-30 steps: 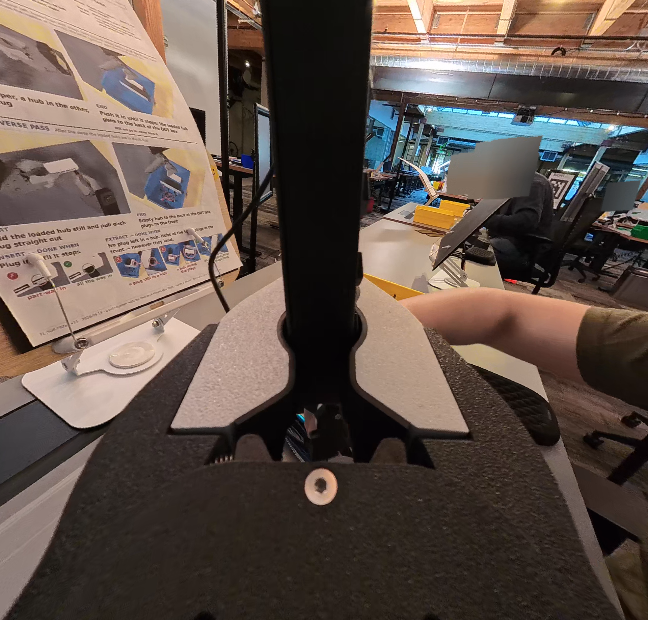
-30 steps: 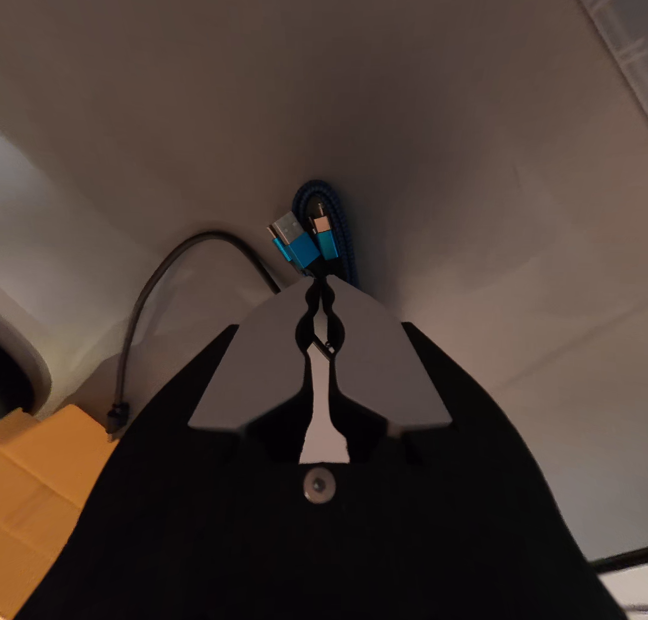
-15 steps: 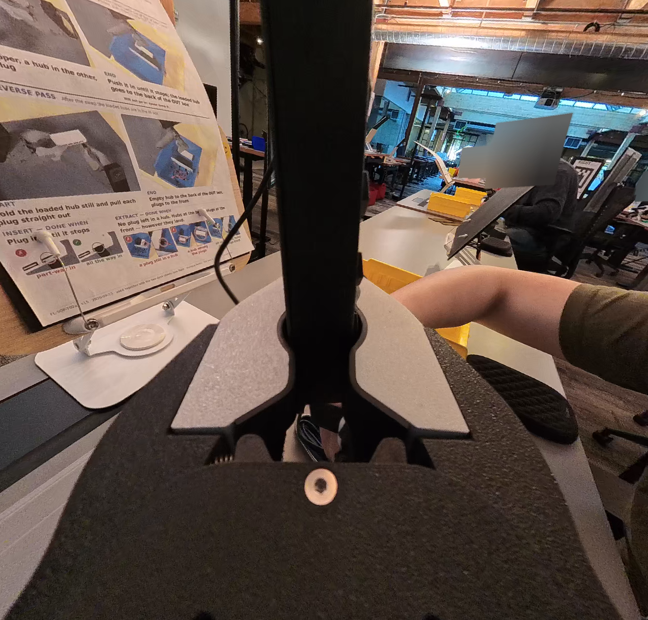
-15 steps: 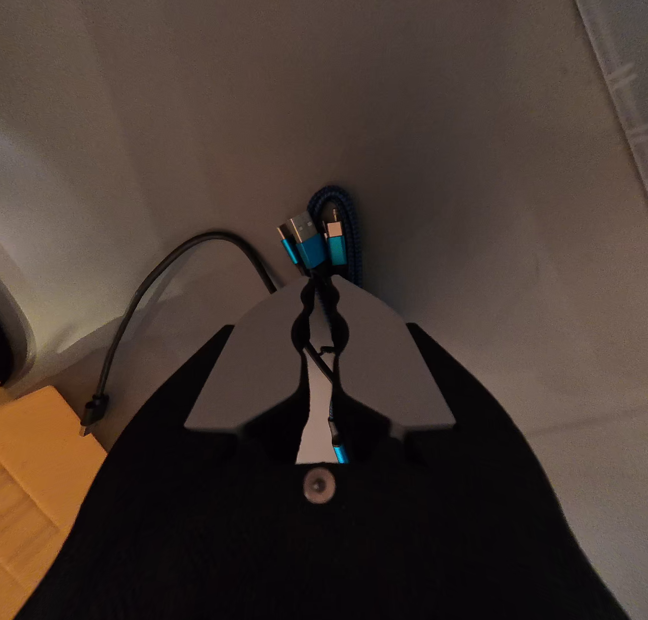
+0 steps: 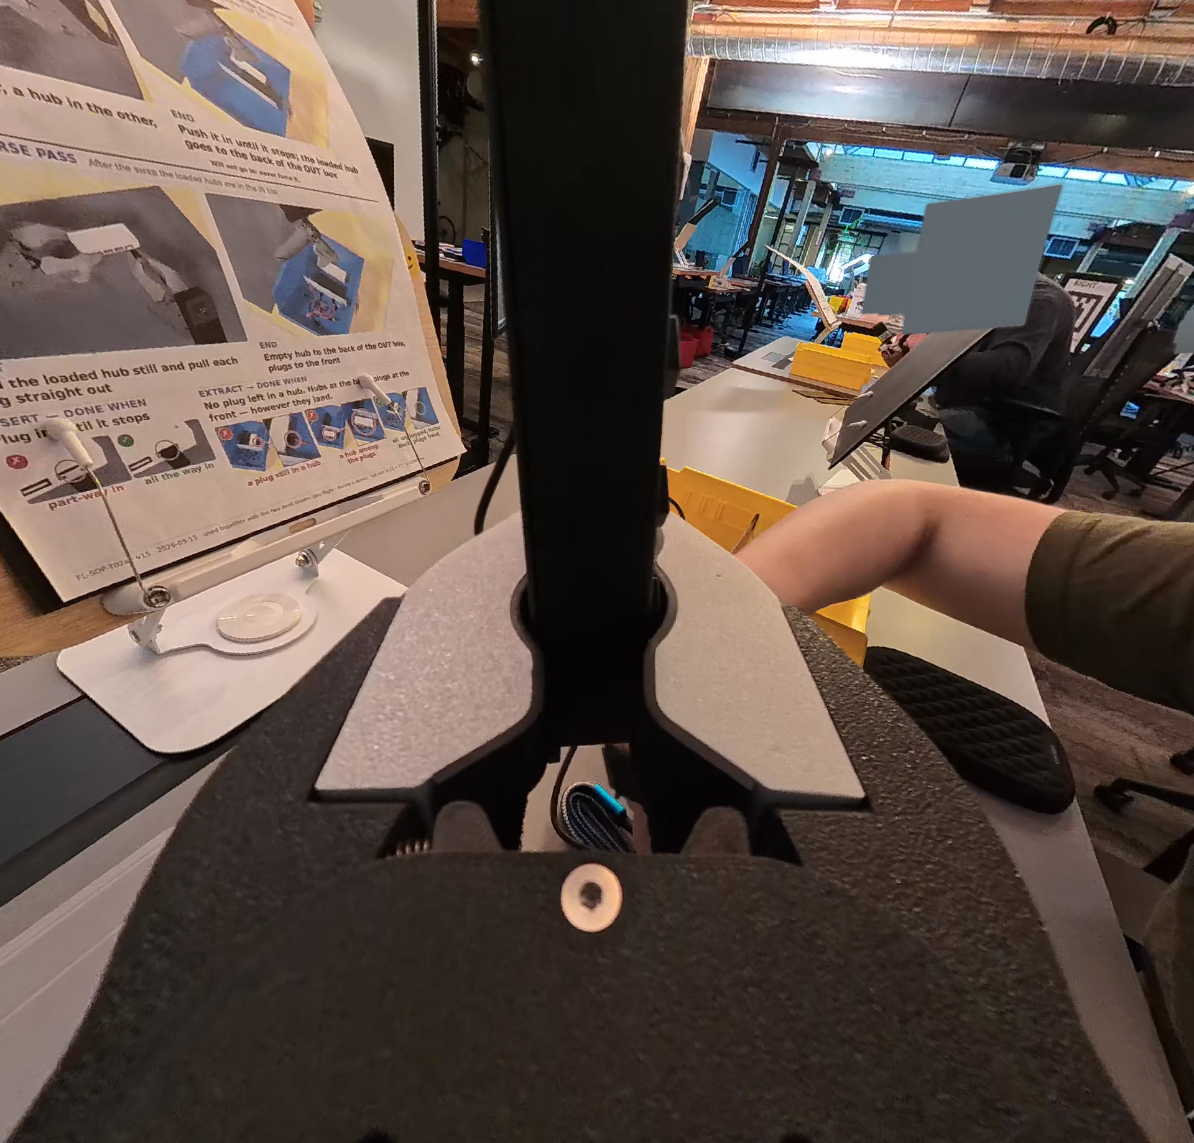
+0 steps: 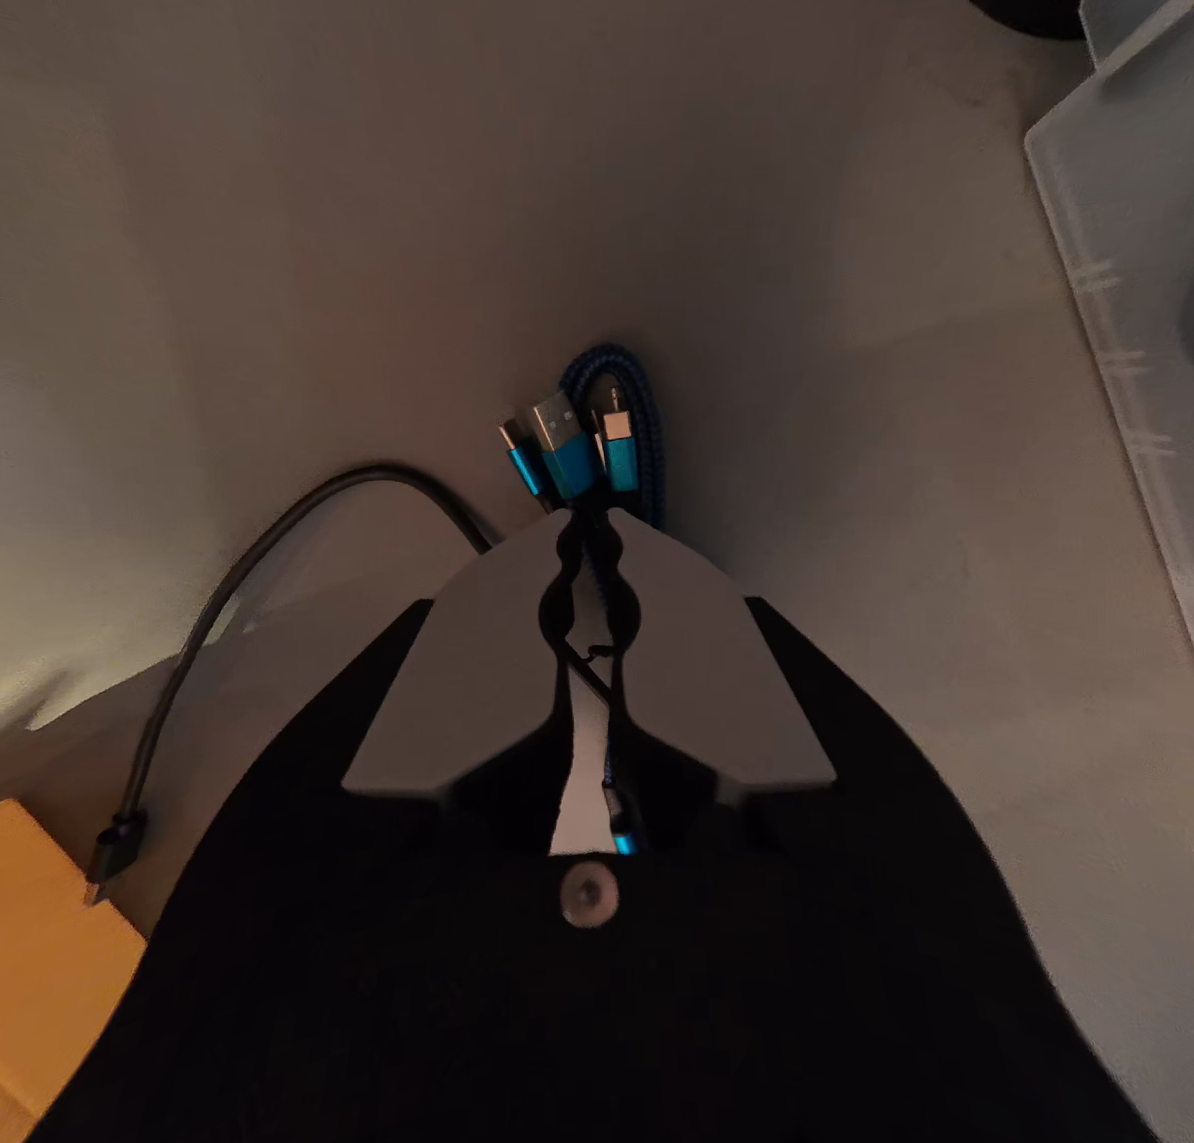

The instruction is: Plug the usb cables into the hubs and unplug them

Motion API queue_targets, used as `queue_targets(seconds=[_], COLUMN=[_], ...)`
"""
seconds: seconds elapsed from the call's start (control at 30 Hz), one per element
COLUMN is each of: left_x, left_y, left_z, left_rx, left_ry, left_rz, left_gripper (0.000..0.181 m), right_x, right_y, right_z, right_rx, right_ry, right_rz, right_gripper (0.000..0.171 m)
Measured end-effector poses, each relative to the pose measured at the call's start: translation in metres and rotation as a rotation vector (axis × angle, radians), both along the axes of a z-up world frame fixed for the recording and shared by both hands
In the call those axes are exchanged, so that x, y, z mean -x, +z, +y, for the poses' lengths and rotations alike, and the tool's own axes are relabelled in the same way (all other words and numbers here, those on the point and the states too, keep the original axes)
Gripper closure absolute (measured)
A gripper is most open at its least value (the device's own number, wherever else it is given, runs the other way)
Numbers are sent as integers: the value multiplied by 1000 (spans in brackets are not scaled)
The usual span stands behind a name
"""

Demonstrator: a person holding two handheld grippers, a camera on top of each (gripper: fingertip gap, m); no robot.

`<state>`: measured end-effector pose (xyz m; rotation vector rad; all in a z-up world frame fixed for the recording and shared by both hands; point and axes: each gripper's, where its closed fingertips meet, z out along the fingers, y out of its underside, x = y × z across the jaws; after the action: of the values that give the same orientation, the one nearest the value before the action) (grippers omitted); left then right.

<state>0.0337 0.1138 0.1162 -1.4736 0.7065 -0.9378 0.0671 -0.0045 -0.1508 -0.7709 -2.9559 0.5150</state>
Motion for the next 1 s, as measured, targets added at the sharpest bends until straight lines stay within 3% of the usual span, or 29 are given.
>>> queue_targets(seconds=[0.33,0.6,0.83,1.0], left_x=[-2,-2,2,8], left_y=[4,7,11,15], left_z=[-5,-7,-7,-5], left_rx=[-16,-25,-37,-51], left_ry=[-9,-16,-2,24], left_rz=[1,-7,-16,-31], left_gripper=[156,155,156,156], right_x=[-5,4,-5,-28], right_y=[9,42,71,56], right_z=[-23,-10,32,51], right_rx=[207,316,124,-1], right_ry=[-98,-199,-294,-351], right_rz=[-17,115,202,122], right_gripper=[170,170,157,149])
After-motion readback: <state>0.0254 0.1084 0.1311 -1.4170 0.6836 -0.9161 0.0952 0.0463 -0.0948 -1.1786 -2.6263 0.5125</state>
